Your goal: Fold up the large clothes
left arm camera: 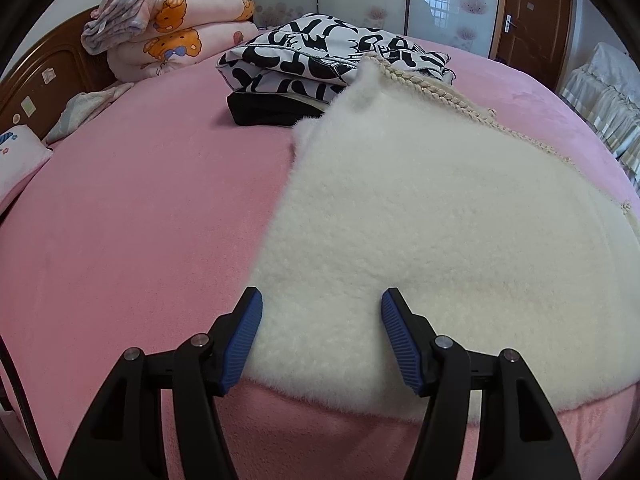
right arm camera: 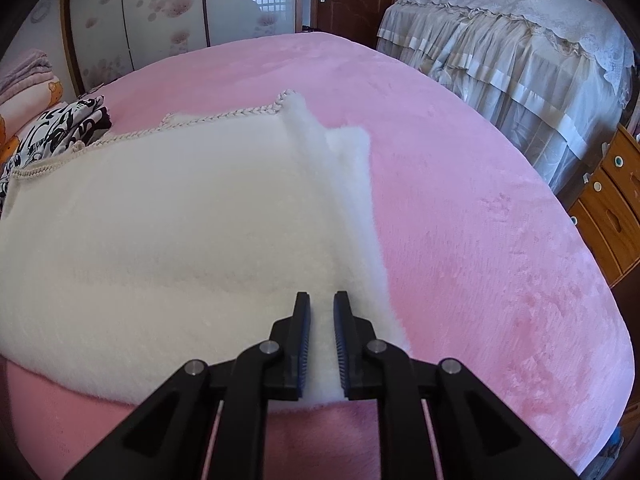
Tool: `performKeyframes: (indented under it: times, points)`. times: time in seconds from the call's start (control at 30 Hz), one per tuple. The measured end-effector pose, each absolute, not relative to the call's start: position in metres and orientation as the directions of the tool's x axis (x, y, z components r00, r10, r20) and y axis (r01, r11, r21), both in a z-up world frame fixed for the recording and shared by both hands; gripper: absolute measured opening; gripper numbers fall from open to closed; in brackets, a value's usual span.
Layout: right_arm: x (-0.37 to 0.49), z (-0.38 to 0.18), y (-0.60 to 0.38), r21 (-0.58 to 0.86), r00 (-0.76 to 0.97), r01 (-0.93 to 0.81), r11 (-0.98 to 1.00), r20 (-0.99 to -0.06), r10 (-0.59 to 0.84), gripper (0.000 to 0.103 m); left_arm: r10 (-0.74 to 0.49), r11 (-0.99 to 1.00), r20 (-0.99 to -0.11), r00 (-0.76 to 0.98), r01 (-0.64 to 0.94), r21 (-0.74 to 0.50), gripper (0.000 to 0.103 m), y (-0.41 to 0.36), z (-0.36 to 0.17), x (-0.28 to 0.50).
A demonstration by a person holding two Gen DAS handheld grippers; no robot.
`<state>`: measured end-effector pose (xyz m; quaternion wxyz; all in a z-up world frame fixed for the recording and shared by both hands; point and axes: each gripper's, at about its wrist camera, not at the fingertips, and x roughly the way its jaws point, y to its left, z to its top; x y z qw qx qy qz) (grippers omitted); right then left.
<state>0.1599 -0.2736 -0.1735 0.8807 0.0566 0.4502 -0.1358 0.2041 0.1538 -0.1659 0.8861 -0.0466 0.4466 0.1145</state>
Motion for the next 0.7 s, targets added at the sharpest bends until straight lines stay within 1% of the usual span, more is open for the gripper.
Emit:
performKeyframes:
  times: [0.2,0.33,0.43,0.7]
  points:
    - [0.155,-0.171,-0.277,0.027,0.533,0.318,0.948,-0.832,-0.155,0.012,0.168,0.966,-0.819,0.548,-0.256,0.027,0.061,0.149,-0.162,0.199]
    - [0.150,-0.169,-0.275,0.048,0.514,0.330,0.943,-0.847,-0.137,0.014,0.141,0.965,-0.843,0.520,-0.261,0.000,0.061,0.144,-0.159,0.190]
    - [0.142,-0.164,-0.270,0.058,0.502,0.331,0.942,-0.856,-0.123,0.015,0.109,0.969,-0.857,0.503,-0.247,-0.021,0.061,0.137,-0.154,0.178]
    - [0.108,-0.152,-0.244,0.112,0.482,0.294,0.949,-0.875,-0.046,0.016,0.068,0.985,-0.865,0.498,-0.170,-0.021,0.061,0.119,-0.130,0.130]
